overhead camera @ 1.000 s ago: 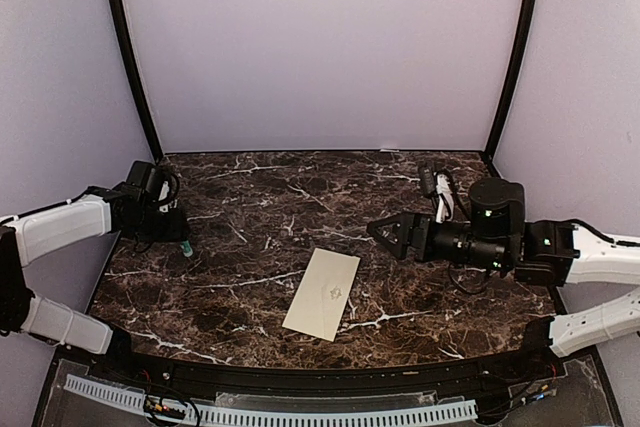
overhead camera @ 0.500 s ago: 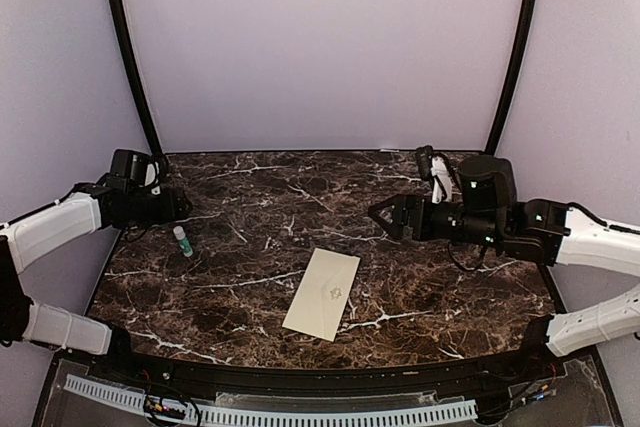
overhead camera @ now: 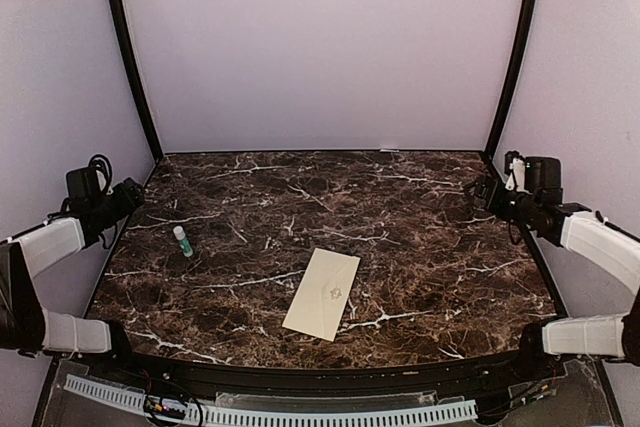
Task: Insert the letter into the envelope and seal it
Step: Reset both arms
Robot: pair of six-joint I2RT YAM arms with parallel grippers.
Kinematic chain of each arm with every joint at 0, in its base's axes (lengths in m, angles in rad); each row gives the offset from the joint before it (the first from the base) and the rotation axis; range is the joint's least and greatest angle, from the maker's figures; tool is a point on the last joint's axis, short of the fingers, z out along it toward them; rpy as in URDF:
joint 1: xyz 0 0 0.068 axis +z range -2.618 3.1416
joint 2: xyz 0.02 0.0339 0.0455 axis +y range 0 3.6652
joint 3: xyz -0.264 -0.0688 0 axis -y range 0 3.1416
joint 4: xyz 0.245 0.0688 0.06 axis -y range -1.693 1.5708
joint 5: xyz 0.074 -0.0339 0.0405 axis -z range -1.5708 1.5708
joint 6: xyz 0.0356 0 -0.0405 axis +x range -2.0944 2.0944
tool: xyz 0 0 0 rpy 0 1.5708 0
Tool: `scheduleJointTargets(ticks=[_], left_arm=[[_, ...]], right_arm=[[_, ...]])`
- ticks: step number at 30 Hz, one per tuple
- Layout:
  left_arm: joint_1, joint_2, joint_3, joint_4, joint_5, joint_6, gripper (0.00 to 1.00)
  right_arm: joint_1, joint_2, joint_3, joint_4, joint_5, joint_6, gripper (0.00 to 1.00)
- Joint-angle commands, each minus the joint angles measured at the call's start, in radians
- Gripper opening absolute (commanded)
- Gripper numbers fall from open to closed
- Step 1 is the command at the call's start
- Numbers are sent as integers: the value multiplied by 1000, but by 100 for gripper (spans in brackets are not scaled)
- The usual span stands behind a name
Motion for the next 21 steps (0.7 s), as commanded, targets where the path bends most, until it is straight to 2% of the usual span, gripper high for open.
scheduleJointTargets(ticks=[1,6,9,11,21], left_arm=[[3,-92,-173,295,-118,45,82],[1,-104,-367,600,-120,110,82],[-9,-44,-405,683,-105,139,83],[-19,3,-410,708,-92,160,83],[-42,52,-420,752,-92,205,84]], right_arm=[[-126,-71,-86,193,-2,-90,99],[-128,-153,-268,496,171,-167,99],[-128,-148,-382,709,233,-222,99],[-128,-132,-444,791,266,-240,99],[-128,-75,-521,903,275,-263,99]])
